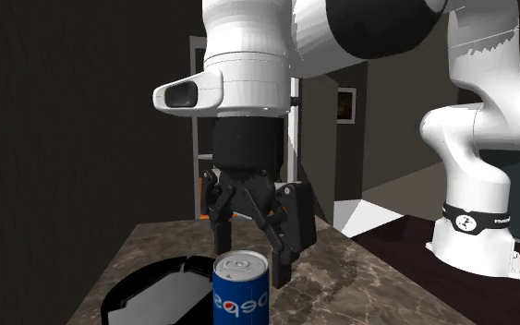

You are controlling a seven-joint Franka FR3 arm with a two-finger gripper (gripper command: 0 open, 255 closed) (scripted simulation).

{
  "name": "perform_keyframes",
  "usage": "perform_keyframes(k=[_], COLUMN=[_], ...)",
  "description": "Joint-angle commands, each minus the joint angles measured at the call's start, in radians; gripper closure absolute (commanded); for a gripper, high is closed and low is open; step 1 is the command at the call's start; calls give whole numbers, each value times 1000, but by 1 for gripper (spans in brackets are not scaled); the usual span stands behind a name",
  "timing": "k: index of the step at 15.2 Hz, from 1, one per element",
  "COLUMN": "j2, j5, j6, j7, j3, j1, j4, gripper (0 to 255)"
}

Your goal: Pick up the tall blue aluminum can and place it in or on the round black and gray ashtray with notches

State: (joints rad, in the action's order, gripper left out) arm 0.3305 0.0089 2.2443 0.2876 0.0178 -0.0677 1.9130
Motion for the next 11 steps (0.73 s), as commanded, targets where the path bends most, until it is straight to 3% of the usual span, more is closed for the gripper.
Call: perform_keyframes(k=[1, 10, 11], j2=[15, 27, 27], j5=[1, 1, 1], j6=[22, 39, 39], j7=[2, 2, 2], j3=[0, 0, 0], j1=[-1, -1, -1], j4=[7, 12, 12], gripper=[0, 0, 255])
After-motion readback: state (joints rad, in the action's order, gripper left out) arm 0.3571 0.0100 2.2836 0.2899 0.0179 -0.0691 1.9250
